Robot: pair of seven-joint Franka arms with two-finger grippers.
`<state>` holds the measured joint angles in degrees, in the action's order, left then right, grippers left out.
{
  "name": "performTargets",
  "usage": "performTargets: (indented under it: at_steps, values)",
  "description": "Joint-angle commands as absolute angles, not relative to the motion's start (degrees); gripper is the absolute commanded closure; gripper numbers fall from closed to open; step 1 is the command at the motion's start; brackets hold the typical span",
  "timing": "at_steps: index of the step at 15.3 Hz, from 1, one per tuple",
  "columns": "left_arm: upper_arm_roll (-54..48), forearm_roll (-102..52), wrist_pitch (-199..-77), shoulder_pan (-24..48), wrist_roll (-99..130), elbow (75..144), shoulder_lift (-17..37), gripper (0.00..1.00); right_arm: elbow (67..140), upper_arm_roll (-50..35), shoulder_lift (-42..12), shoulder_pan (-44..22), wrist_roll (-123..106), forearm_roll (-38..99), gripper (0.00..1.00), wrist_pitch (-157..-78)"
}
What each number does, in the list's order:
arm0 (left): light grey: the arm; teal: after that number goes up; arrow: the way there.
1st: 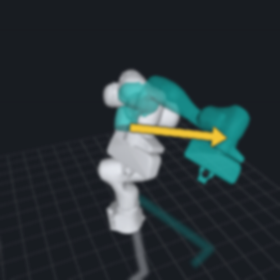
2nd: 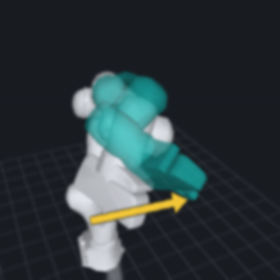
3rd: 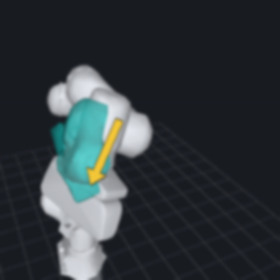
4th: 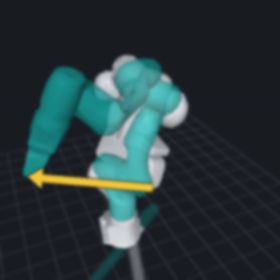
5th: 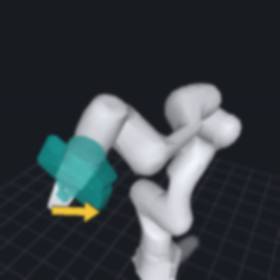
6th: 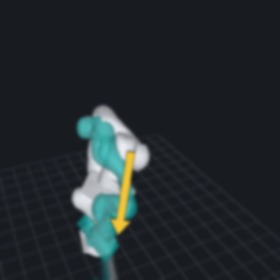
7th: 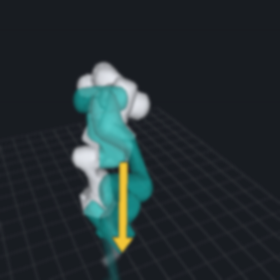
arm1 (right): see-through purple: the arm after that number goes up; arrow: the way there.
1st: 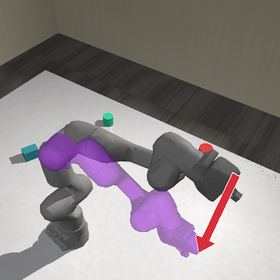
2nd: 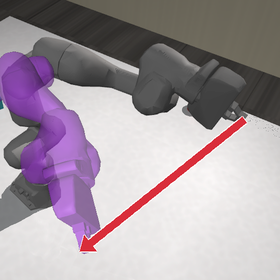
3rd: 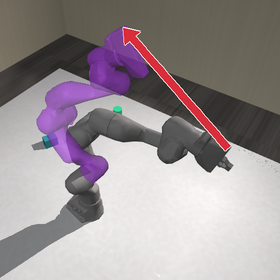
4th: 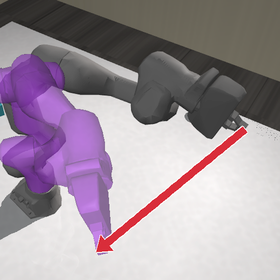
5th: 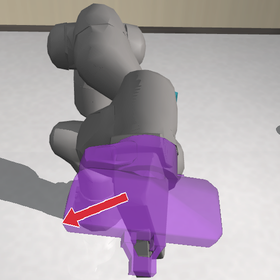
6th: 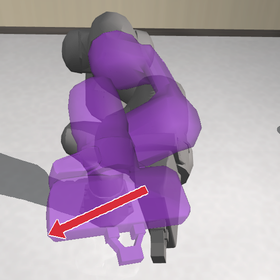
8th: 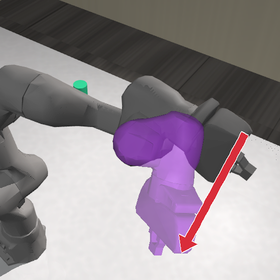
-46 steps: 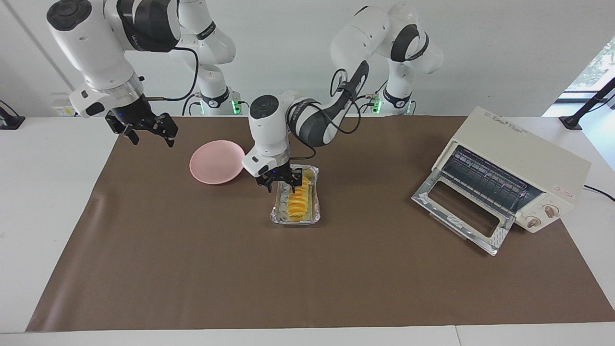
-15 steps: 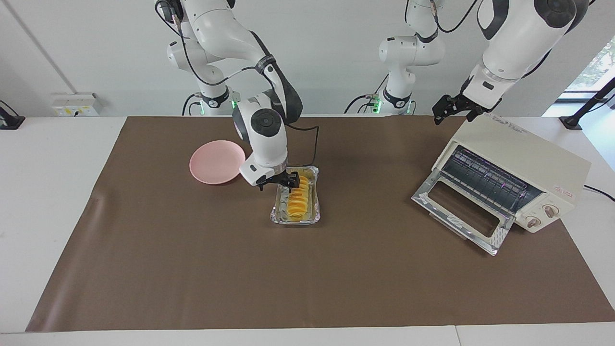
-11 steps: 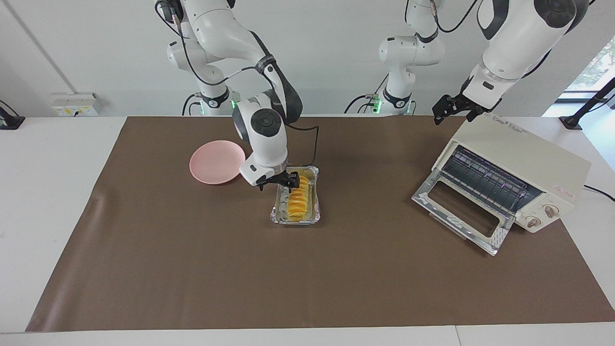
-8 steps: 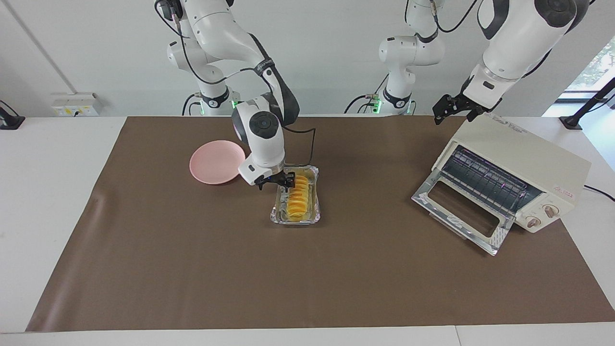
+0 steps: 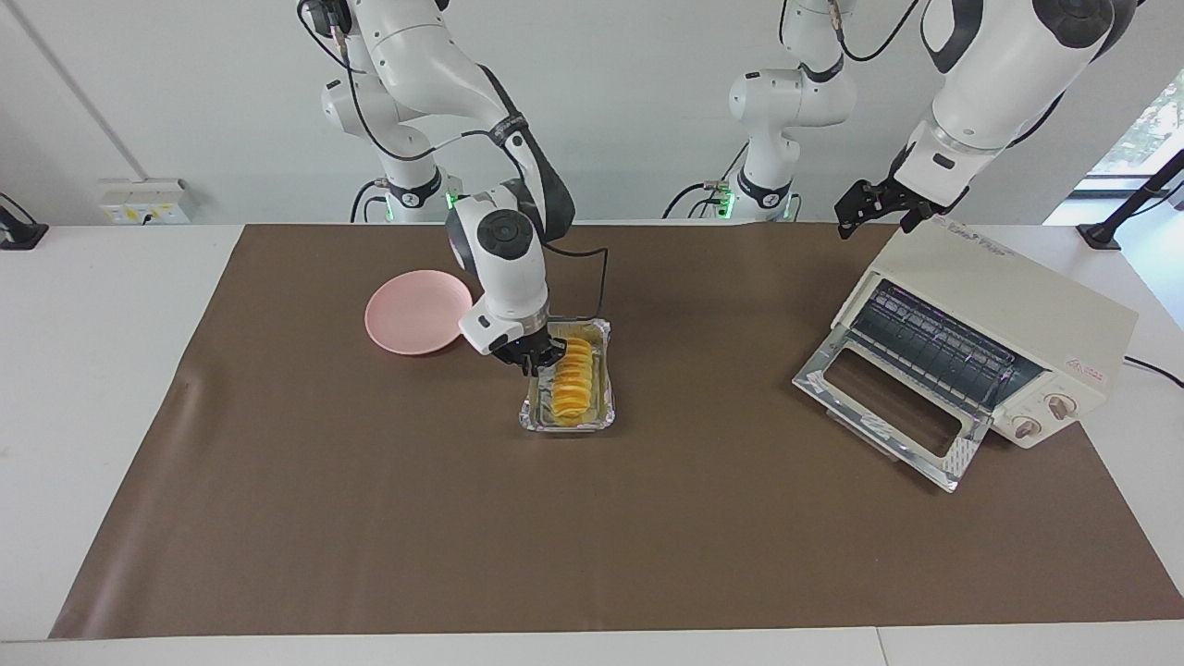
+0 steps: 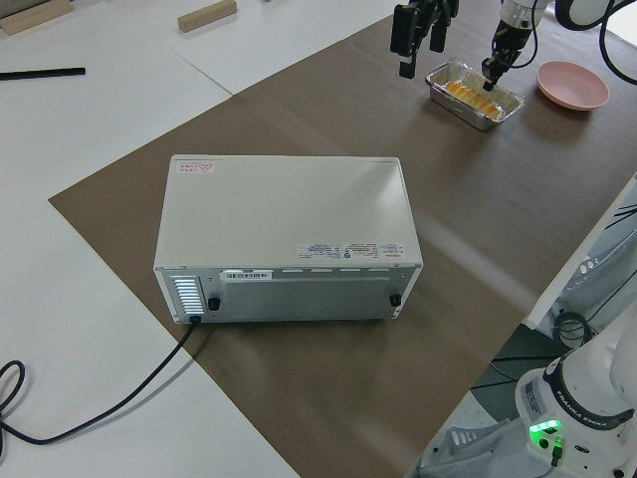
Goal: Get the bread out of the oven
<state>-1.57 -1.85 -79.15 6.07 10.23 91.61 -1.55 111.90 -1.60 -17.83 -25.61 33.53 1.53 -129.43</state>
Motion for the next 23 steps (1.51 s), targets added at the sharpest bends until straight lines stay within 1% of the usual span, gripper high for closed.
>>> performTargets:
  at_steps: [1,3,5,8,10,13,16,18,21,23]
  values:
    - [-1.6,-2.7,-79.6,5.3,10.3,92.5,-2.8,0.00,111.3,-1.5,-17.0,-24.8,31.4,2.2,1.00,-129.7]
    - [-1.6,-2.7,-79.6,5.4,10.3,92.5,-2.8,0.00,108.6,-1.5,-17.0,-21.4,27.2,2.3,1.00,-127.5]
    - [-1.6,-2.7,-79.6,5.4,10.3,92.5,-2.8,0.00,104.8,-1.5,-16.9,-17.5,22.4,3.3,1.00,-122.1]
    - [-1.6,-2.7,-79.6,5.4,10.3,92.5,-2.8,0.00,101.3,-1.5,-16.8,-8.5,10.9,10.0,1.00,-115.8]
    - [-1.6,-2.7,-79.6,5.4,10.3,92.5,-2.8,0.00,101.6,-1.2,-16.7,-2.8,5.5,12.7,1.00,-114.6]
    - [-1.6,-2.7,-79.6,5.4,10.3,92.5,-2.8,0.00,102.0,-1.0,-16.8,2.4,-0.9,12.3,1.00,-114.7]
    - [-1.6,-2.7,-79.6,5.4,10.3,92.5,-2.8,0.00,104.0,-0.9,-17.2,4.7,-3.1,12.2,1.00,-116.5]
    - [-1.6,-2.7,-79.6,5.4,10.3,92.5,-2.8,0.00,104.7,-0.9,-17.1,4.4,-3.1,12.2,1.00,-116.8]
    - [-1.6,-2.7,-79.6,5.4,10.3,92.5,-2.8,0.00,108.0,-0.9,-17.1,4.7,-3.8,12.2,1.00,-120.7]
    - [-1.6,-2.7,-79.6,5.4,10.3,92.5,-2.8,0.00,109.4,-0.9,-17.0,4.7,-5.1,12.2,1.00,-121.5]
